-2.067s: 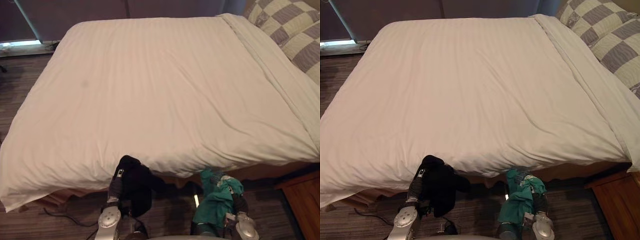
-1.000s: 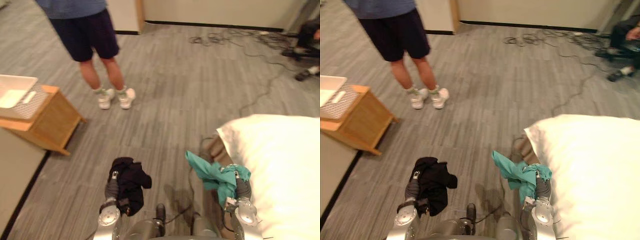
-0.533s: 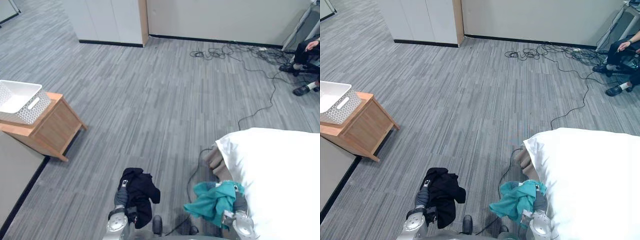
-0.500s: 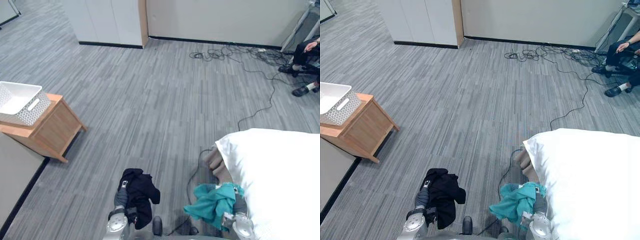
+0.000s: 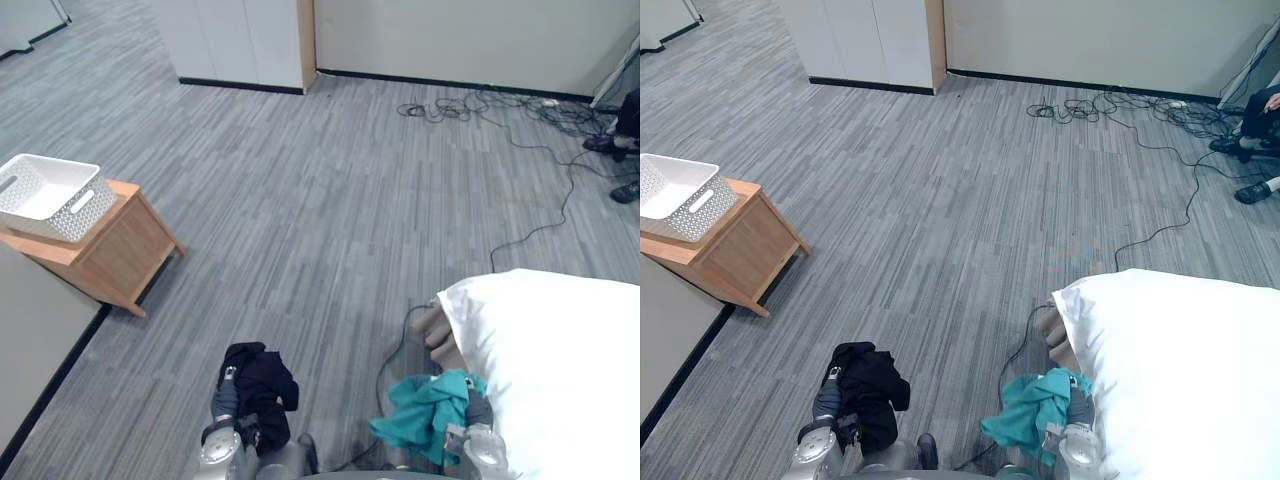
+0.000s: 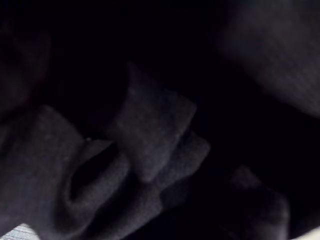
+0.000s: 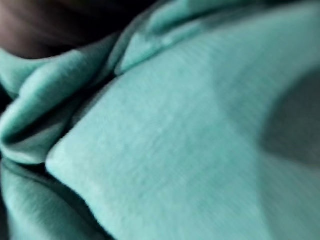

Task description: Tidy the bed and pick cloth on bed and put in laundry

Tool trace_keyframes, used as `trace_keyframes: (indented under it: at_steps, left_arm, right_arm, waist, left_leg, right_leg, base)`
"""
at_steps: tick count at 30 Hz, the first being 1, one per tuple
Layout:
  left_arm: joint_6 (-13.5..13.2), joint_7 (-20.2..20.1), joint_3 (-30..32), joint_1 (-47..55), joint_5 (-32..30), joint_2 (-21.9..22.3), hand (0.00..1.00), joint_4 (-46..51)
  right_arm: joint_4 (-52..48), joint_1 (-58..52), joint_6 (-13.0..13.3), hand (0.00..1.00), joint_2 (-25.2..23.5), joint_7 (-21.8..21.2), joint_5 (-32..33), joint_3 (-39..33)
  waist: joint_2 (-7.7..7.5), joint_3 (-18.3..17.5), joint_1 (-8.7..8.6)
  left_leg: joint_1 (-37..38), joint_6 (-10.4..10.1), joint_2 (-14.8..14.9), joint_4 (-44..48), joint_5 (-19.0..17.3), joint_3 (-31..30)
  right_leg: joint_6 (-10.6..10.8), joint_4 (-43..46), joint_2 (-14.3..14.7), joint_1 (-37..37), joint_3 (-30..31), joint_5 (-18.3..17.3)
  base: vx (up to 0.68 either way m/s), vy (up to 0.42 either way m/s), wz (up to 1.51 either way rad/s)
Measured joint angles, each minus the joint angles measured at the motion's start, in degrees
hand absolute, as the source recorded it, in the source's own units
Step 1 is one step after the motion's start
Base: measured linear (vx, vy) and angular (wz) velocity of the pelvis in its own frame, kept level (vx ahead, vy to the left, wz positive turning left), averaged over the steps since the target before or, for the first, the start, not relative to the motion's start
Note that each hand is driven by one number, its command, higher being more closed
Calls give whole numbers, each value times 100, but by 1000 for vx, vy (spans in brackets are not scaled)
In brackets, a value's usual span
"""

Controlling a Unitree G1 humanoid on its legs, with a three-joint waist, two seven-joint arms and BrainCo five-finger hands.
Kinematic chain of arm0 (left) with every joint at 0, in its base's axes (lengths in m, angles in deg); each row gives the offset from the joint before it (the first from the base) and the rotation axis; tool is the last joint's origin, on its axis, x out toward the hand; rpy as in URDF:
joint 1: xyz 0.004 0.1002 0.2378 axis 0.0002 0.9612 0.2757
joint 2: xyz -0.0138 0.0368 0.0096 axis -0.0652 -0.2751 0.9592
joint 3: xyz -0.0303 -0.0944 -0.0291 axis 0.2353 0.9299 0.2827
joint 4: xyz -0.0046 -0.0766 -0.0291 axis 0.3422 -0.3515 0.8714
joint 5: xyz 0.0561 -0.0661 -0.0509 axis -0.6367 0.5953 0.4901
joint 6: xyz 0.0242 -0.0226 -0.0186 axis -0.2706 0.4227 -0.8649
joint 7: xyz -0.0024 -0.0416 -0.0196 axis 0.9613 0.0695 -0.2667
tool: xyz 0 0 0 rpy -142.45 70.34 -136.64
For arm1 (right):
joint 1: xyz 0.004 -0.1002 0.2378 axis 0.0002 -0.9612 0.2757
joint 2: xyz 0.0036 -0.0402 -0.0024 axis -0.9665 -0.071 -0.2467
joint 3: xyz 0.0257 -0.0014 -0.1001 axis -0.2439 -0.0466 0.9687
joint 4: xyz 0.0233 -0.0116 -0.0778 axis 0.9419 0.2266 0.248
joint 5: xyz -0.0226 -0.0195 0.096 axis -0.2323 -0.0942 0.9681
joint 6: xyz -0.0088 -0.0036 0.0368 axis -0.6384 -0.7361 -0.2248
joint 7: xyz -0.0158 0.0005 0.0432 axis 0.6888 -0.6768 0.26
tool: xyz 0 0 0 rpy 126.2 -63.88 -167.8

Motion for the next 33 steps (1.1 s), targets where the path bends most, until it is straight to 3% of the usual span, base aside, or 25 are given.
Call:
trace_keyframes:
  at_steps: [1, 2, 3, 4, 6, 7, 9, 10, 12, 13, 14, 15, 16, 17, 19, 22, 23, 25, 26, 27, 29, 30, 31, 32, 33]
  left_arm:
    - [2, 2, 24, 15, 1, 30, 100, -2]
    - [13, 0, 8, 38, 1, 76, 100, -8]
    - [31, -12, -5, 24, 0, 110, 100, -3]
    - [32, -12, -5, 19, -3, 117, 100, 1]
    - [40, -17, 1, -12, -6, 118, 100, 9]
    - [47, -22, 5, -36, -13, 122, 100, 27]
    - [81, -21, 16, -45, -13, 118, 100, 129]
    - [94, -20, 26, -97, -13, 68, 100, 120]
    - [107, -19, 173, -145, -15, 23, 100, 244]
    - [105, -16, 242, -212, -14, 9, 100, 308]
    - [108, -19, 240, -224, -14, 5, 100, 320]
    - [111, -22, 227, -219, -13, -2, 100, 331]
    - [117, -17, 193, -201, -12, -8, 100, 338]
    - [119, -13, 174, -194, -12, -9, 100, 343]
    - [121, 9, 103, -167, -9, -195, 100, 414]
    - [99, 21, -31, -174, -9, -295, 100, 626]
    - [98, 17, -69, -219, -9, -292, 100, 630]
    - [101, 11, -100, -304, -12, -268, 100, 578]
    - [102, 11, -99, -365, -12, -261, 100, 467]
    - [106, 21, -95, -428, -15, -264, 100, 305]
    - [110, 33, -96, -409, -20, -265, 100, 183]
    - [107, 30, -86, -334, -29, -263, 100, 120]
    - [113, 33, -87, -262, -29, -85, 100, -18]
    - [106, 23, -110, -210, -31, -38, 100, -13]
    - [104, 16, -120, -190, -29, 85, 100, -14]
  right_arm:
    - [-35, 14, -3, 100, 54, 0, 0, -5]
    - [-176, 51, -6, 100, 92, 12, 1, 4]
    - [-339, 148, -6, 100, 212, 50, 0, -4]
    - [-375, 223, -6, 100, 290, 49, -1, -3]
    - [-382, 416, -7, 100, 422, 57, -2, -10]
    - [-382, 558, -8, 100, 498, 57, -7, -8]
    - [-384, 700, -7, 100, 553, 56, -14, 11]
    - [-350, 719, -7, 100, 550, 56, -26, 35]
    - [-350, 645, -4, 100, 438, -38, -143, 309]
    - [-347, 720, -1, 100, 354, -66, -229, 397]
    - [-336, 772, -1, 100, 332, -80, -243, 417]
    - [-326, 840, 0, 100, 280, -91, -258, 432]
    - [-289, 845, 0, 100, 231, -102, -265, 448]
    - [-247, 859, 0, 100, 224, -112, -277, 472]
    - [-191, 856, 8, 100, 215, -128, -378, 595]
    - [-283, 723, 9, 100, 213, -128, -412, 624]
    - [-364, 682, 7, 100, 212, -128, -412, 625]
    - [-419, 682, 7, 100, 221, -128, -410, 618]
    - [-437, 682, 6, 100, 233, -125, -409, 613]
    - [-511, 678, -8, 100, 243, -126, -409, 611]
    - [-763, 610, -17, 100, 246, -159, -421, 618]
    - [-1014, 493, -13, 100, 281, -210, -461, 633]
    - [-1085, 504, -6, 100, 415, -220, -468, 646]
    - [-1086, 533, -7, 100, 428, -220, -469, 640]
    - [-1090, 558, -6, 100, 488, -221, -468, 633]
  waist:
    - [-23, 25, -1]
    - [-8, 33, 7]
    - [15, 39, -10]
    - [11, 41, -9]
    - [-60, 83, -6]
    - [-76, 101, 26]
    - [12, 122, 120]
    - [-32, 145, 191]
    - [-470, 142, 170]
    - [-591, 160, 216]
    - [-599, 162, 233]
    - [-599, 163, 233]
    - [-569, 193, 220]
    - [-556, 213, 226]
    - [-404, 327, 123]
    - [-411, 337, -11]
    - [-393, 348, -49]
    - [-357, 371, -95]
    - [-310, 400, -99]
    - [-244, 440, -95]
    - [-245, 443, -100]
    - [-150, 466, -113]
    - [237, 403, -157]
    - [280, 392, -185]
    - [365, 365, -182]
  left_leg:
    - [-167, -111, 99, 291, 73, 88]
    - [-308, -95, 186, 474, -20, 257]
    - [-417, 84, 174, 152, -131, 394]
    - [-480, 108, 148, -110, -143, 447]
    - [-623, 67, -33, -1039, -21, 530]
    - [-751, 10, -119, -1971, 296, 543]
    - [-917, -10, 13, -2490, 367, 482]
    - [-973, 346, 34, -2208, 675, 506]
    - [-1156, 1101, -215, -1469, 298, 516]
    - [-1212, 1288, -170, -997, -1, 647]
    - [-1205, 1338, -138, -860, -121, 677]
    - [-1105, 1395, -102, -663, -255, 697]
    - [-679, 1387, -130, -706, -614, 640]
    - [-478, 1360, -137, -765, -734, 607]
    - [569, 1273, -224, -1435, -800, 354]
    - [1281, 1110, -352, -2155, -810, 12]
    - [1441, 1048, -352, -2296, -834, -160]
    - [1733, 833, -287, -2458, -922, -382]
    - [1908, 688, -210, -2500, -1015, -528]
    - [2166, 483, -73, -2548, -1139, -681]
    - [2557, 218, 94, -2629, -1280, -810]
    - [2898, 4, 249, -2754, -1412, -909]
    - [3072, -248, 709, -2626, -1272, -955]
    - [3037, -327, 810, -2468, -1108, -988]
    - [2936, -335, 981, -2118, -856, -1026]
  right_leg:
    - [-20, -16, 1, 49, 12, -20]
    - [-31, -27, -34, 51, 35, -69]
    - [-17, -25, -105, 18, 139, -106]
    - [2, -34, -161, -16, 192, -118]
    - [130, -102, -376, -20, 234, -201]
    - [260, -122, -508, -17, 276, -300]
    - [452, -154, -501, 43, 303, -450]
    - [559, -183, -561, 208, 313, -569]
    - [768, -135, -906, 383, 105, -370]
    - [806, 519, -1051, 141, 156, -359]
    - [840, 978, -1104, -69, 185, -358]
    - [1190, 2173, -1240, -545, 293, -146]
    - [1359, 3658, -1308, -1054, 517, 260]
    - [1337, 4289, -1289, -1256, 558, 214]
    - [889, 5825, -1183, -1894, 128, -154]
    - [397, 5296, -1153, -2484, -511, -500]
    - [301, 4607, -1101, -2721, -683, -556]
    - [241, 2669, -966, -2967, -797, -292]
    - [282, 1600, -923, -3006, -768, 86]
    - [461, 798, -957, -3140, -608, 493]
    - [583, 593, -1052, -3256, -404, 602]
    - [620, 808, -1079, -3223, -286, 928]
    - [550, 1751, -869, -3366, -241, 1176]
    - [398, 2104, -828, -3434, -226, 1138]
    - [161, 2565, -799, -3469, -360, 750]
  base:
    - [80, -49, -5]
    - [164, -14, -14]
    - [177, 11, -21]
    - [253, 61, -25]
    - [262, 130, -16]
    - [297, 180, -15]
    - [374, 271, -26]
    - [453, 297, -16]
    - [573, 265, 9]
    - [573, 235, 2]
    - [562, 255, -19]
    - [520, 266, -18]
    - [505, 259, -14]
    - [493, 194, 3]
    - [484, 105, 30]
    - [529, -21, 67]
    - [483, -172, 87]
    - [519, -236, 79]
    - [589, -333, 88]
    - [607, -357, 86]
    - [649, -412, 76]
    - [841, -490, 87]
    - [719, -418, 76]
    - [714, -447, 57]
    - [705, -519, 29]
